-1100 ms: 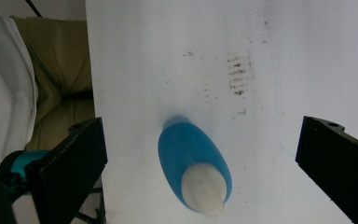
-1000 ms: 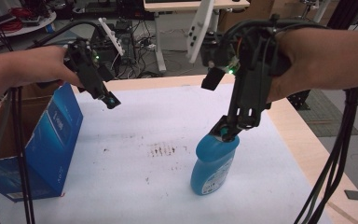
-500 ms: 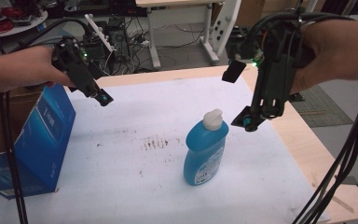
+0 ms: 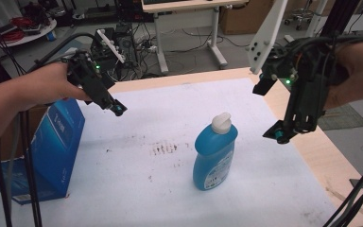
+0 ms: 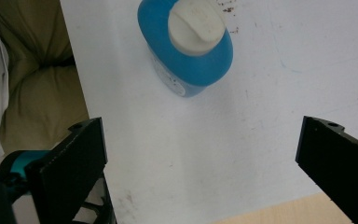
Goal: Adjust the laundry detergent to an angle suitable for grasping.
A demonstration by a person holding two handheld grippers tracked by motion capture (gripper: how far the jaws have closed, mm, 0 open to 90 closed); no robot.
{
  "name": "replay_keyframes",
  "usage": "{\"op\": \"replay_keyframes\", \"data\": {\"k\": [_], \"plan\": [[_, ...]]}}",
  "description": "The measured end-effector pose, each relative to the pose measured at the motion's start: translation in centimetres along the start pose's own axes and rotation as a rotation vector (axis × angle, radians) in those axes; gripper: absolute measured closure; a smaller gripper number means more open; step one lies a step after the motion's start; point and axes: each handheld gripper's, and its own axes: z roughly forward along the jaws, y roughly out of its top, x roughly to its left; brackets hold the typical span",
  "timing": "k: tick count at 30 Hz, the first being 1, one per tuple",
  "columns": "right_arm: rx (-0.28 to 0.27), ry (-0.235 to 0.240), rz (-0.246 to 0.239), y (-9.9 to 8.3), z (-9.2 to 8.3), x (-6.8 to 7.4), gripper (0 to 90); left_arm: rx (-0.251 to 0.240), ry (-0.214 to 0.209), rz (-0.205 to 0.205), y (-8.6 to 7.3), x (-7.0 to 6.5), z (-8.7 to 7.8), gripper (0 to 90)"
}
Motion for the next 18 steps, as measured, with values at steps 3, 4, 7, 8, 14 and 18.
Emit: {"op": "replay_keyframes", "data": {"k": [3,4,7,8,14,18], "plan": [[0.005,0.007,0.023,-1.2,0.8,0.0,1.0,-0.017,0.009,-0.008,-0.1,-0.6,0.0,1.7],[0.005,0.006,0.025,-1.4,1.0,-0.1,1.0,-0.027,0.005,-0.011,-0.2,-0.8,-0.1,1.7],[-0.001,0.008,0.023,-1.8,1.2,-0.1,1.0,-0.043,0.010,-0.029,-0.4,-1.4,-0.1,1.7],[-0.002,0.007,0.023,-1.9,1.2,0.0,1.0,-0.044,0.011,-0.030,-0.5,-1.5,-0.1,1.7],[0.004,0.000,0.019,-2.6,1.4,0.2,1.0,-0.076,0.022,-0.048,-1.1,-2.9,-0.3,1.7],[0.003,-0.007,0.029,-3.1,1.4,0.3,1.0,-0.100,0.021,-0.051,-1.4,-3.9,-0.4,1.6]]}}
